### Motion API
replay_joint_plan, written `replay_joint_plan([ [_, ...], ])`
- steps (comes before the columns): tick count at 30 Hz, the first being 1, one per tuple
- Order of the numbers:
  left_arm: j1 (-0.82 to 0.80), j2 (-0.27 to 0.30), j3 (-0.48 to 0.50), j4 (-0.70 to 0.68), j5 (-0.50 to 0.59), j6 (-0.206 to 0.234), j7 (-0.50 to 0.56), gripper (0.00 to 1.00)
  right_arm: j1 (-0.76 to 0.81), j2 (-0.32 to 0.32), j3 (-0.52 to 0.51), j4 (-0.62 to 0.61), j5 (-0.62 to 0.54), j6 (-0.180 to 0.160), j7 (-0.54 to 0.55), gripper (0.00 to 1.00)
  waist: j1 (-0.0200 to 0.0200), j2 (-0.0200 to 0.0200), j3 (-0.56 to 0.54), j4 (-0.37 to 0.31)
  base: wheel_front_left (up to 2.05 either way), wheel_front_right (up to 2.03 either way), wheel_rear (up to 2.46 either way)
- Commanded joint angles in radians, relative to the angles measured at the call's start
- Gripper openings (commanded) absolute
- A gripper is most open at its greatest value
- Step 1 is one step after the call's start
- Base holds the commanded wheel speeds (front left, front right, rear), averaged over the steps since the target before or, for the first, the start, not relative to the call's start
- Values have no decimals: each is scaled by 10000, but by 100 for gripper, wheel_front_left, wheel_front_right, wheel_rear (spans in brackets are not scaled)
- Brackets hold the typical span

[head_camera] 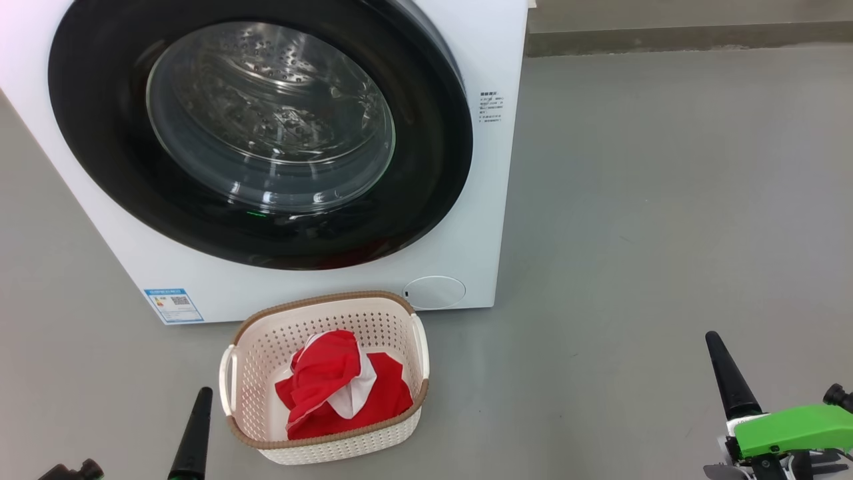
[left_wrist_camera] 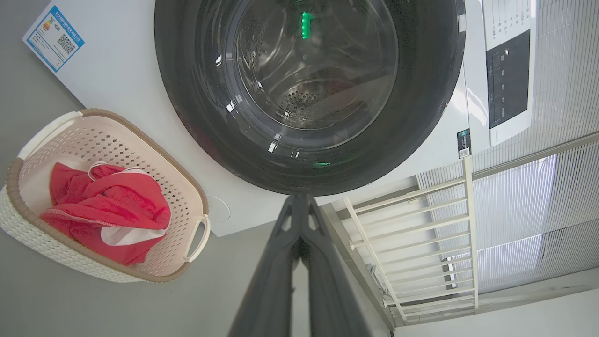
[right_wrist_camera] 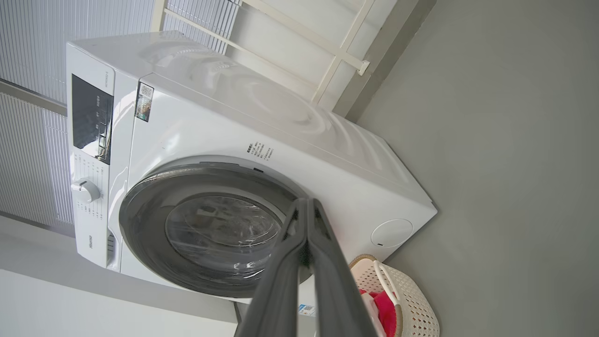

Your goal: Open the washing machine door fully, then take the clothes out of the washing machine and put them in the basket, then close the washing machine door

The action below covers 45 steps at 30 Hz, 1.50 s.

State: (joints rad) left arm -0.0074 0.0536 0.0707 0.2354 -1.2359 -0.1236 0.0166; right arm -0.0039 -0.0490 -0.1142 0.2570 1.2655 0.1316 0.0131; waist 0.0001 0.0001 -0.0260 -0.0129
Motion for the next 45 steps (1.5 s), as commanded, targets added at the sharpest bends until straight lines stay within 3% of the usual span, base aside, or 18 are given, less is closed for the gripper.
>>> replay_joint_plan([
  [1, -462, 105, 299, -170, -409, -54, 100, 0, -541, -69, 113, -241, 390, -7, 114, 0, 0, -1, 20, 10, 0, 0, 0],
  [32, -1002, -33, 434, 95, -3697, -71, 962, 0, -1037, -13, 1, -124, 3404, -9, 996, 0, 0, -1, 289, 128, 0, 0, 0],
  [45, -1006, -34, 434, 97, -3725, -71, 968, 0, -1041, -12, 1, -123, 3429, -9, 1003, 0, 0, -1, 291, 129, 0, 0, 0],
])
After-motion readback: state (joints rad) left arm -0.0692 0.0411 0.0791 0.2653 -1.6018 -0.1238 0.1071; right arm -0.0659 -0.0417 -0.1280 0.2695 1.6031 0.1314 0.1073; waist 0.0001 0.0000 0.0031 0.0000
